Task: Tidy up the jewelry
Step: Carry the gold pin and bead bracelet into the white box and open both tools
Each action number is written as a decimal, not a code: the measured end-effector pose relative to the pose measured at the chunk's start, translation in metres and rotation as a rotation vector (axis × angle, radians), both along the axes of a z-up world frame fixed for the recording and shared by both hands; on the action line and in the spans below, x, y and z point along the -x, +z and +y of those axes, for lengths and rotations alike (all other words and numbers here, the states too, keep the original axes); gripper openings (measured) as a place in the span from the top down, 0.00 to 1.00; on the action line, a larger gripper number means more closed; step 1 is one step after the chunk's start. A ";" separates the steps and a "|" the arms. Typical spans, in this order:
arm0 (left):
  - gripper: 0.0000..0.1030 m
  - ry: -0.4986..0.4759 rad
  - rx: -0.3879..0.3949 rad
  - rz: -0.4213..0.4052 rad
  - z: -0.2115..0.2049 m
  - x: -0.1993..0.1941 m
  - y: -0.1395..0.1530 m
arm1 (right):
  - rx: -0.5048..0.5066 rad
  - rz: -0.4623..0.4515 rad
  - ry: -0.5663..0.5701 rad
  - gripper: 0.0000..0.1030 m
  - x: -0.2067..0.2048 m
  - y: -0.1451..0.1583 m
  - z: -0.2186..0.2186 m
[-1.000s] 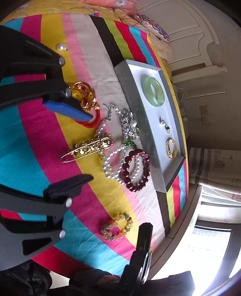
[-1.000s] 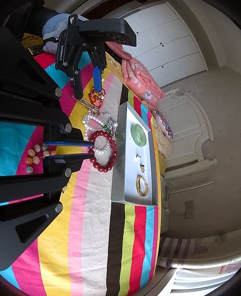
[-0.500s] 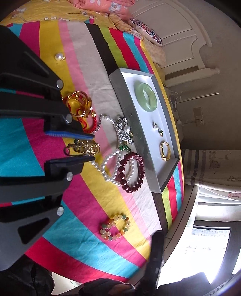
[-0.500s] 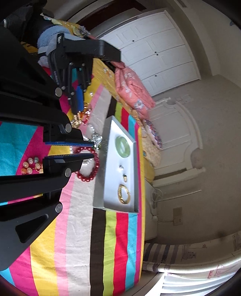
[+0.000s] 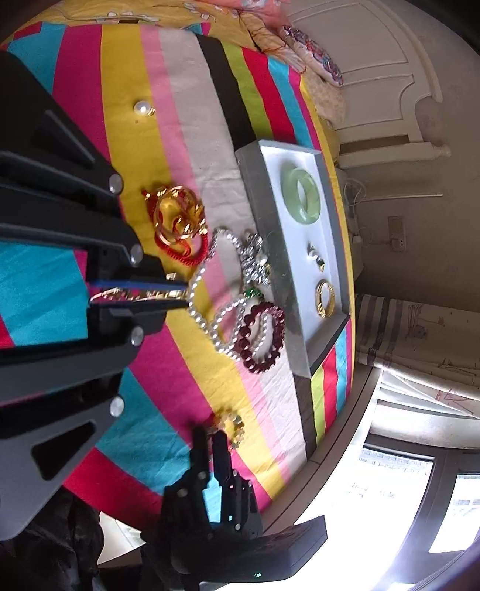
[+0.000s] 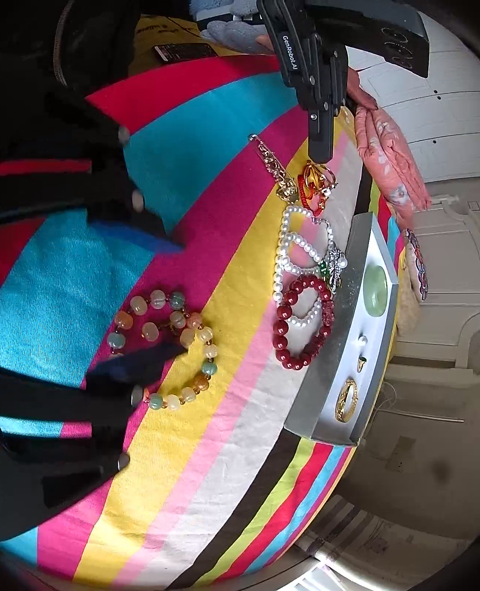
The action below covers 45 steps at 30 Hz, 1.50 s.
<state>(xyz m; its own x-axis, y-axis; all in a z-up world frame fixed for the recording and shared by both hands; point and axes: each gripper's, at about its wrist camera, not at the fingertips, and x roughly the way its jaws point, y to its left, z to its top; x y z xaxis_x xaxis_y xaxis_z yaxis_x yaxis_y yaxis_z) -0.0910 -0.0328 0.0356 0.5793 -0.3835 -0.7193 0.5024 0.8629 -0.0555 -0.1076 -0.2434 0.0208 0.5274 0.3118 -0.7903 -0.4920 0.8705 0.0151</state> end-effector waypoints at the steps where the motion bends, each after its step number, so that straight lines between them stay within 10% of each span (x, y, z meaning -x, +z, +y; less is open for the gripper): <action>1: 0.58 -0.008 -0.006 -0.004 -0.003 0.002 -0.002 | -0.001 0.002 -0.011 0.79 0.000 0.000 -0.002; 2: 0.34 -0.011 -0.017 -0.015 -0.006 0.006 -0.003 | -0.010 0.003 -0.015 0.80 0.000 0.000 -0.005; 6: 0.27 0.000 -0.104 -0.012 -0.017 0.006 -0.018 | -0.068 -0.036 -0.060 0.89 0.004 0.009 -0.015; 11: 0.83 0.018 -0.115 0.031 -0.010 -0.002 -0.028 | -0.399 -0.045 -0.088 0.89 0.002 0.039 -0.047; 16: 0.84 0.009 -0.085 0.027 -0.002 0.007 -0.024 | -0.725 -0.033 -0.059 0.89 0.002 0.059 -0.076; 36: 0.83 0.017 0.038 -0.066 -0.024 -0.075 0.044 | -0.645 -0.084 -0.089 0.89 -0.084 0.098 -0.061; 39: 0.83 0.006 0.032 -0.071 -0.029 -0.076 0.042 | -0.567 -0.027 -0.062 0.81 -0.080 0.082 -0.054; 42: 0.83 0.008 0.043 -0.058 -0.031 -0.086 0.040 | -0.420 0.037 -0.074 0.13 -0.065 0.052 -0.045; 45: 0.83 0.008 0.044 -0.046 -0.037 -0.102 0.039 | -0.359 0.088 -0.018 0.10 -0.044 0.030 -0.033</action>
